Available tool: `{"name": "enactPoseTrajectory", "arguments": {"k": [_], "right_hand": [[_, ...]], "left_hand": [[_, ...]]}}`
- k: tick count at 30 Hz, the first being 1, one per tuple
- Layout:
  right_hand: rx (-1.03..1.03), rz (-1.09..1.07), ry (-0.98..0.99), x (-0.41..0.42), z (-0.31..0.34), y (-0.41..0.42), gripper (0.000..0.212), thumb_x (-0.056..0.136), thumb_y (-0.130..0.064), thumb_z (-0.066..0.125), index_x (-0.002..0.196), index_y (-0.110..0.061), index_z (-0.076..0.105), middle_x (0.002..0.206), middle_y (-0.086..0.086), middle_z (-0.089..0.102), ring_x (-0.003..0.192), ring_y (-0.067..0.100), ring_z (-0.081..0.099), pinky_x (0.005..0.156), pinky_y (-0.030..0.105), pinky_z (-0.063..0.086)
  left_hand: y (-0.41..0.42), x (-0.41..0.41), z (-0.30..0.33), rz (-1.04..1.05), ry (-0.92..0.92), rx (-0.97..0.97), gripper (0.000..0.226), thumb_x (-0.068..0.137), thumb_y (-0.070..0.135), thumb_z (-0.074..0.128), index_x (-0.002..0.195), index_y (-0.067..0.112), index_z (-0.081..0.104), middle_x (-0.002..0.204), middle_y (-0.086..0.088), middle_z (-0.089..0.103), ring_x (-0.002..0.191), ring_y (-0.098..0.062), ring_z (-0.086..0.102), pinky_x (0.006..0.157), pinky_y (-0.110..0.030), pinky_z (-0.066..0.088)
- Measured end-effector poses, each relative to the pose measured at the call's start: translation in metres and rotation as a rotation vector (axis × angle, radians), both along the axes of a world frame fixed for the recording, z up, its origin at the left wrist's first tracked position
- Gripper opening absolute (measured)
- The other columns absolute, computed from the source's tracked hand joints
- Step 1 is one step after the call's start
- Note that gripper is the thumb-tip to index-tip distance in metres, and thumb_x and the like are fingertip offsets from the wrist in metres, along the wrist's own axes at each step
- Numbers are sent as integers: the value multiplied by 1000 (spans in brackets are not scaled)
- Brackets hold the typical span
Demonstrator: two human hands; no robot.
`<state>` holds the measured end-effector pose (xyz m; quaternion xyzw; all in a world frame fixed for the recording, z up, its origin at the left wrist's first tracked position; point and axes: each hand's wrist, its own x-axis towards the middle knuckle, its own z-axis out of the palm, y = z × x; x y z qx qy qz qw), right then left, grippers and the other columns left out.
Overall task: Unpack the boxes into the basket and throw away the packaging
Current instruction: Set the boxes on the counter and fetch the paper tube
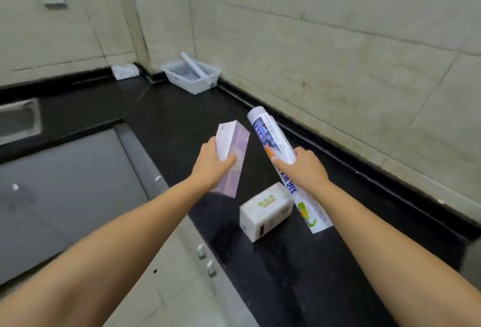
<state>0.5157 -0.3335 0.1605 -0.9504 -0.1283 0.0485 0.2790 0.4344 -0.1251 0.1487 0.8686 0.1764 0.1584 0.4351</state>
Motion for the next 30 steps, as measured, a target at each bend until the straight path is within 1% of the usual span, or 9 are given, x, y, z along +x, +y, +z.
{"name": "enactPoseTrajectory", "arguments": {"k": [3,7,10,13,15,18,26,28,30], "right_hand": [[-8,86,-45,2,11,77,58,77,-60,58,105,-9,53,106,13,56,84,29,56,65,33,41],[-6,154,-50,-1,16,181,58,76,-61,58,104,-11,53,104,10,57,82,26,59,64,33,45],[2,172,-42,0,18,251,57,75,-61,58,104,-12,54,104,9,57,82,26,61,65,33,46],[0,168,-34,7,16,304,57,74,-62,58,102,-13,53,104,9,57,81,25,60,64,33,45],[-15,155,-20,17,13,329,58,75,-62,57,105,-12,53,104,10,58,82,25,61,66,34,48],[-56,133,-7,43,6,358,61,77,-62,56,109,-10,52,105,11,58,84,26,62,69,37,52],[-63,3,95,165,-37,421,63,83,-61,51,113,-6,50,110,15,56,86,28,62,73,39,53],[-68,-40,143,195,-51,436,63,84,-60,50,114,-5,49,113,16,55,87,29,61,75,39,52],[-101,-77,187,218,-61,450,62,85,-60,48,115,-5,49,116,16,53,89,29,60,76,38,50]], "left_hand": [[76,-16,8,89,-9,37,54,80,33,62,126,13,43,119,-6,52,99,-22,56,74,-32,46],[180,-38,15,169,3,77,49,80,29,61,123,10,45,117,-12,54,95,-25,55,74,-34,46],[255,-48,23,185,14,109,46,81,28,60,121,9,46,116,-13,54,95,-26,54,74,-33,45],[317,-47,28,196,60,171,46,83,31,59,122,12,43,116,-11,50,93,-22,48,75,-33,42],[347,-38,27,189,90,191,46,83,32,58,121,12,43,116,-12,49,93,-24,49,76,-36,45],[377,-12,19,144,128,174,49,85,34,59,125,14,40,120,-12,47,97,-26,54,82,-40,51],[443,118,-2,-50,188,237,49,83,33,58,124,12,42,119,-12,52,98,-26,57,87,-46,51],[461,151,-10,-98,224,257,51,83,35,58,125,13,40,123,-12,50,100,-25,57,87,-40,50],[479,180,-20,-138,286,309,60,85,38,57,134,12,33,129,-11,46,105,-24,55,82,-32,46]]}}
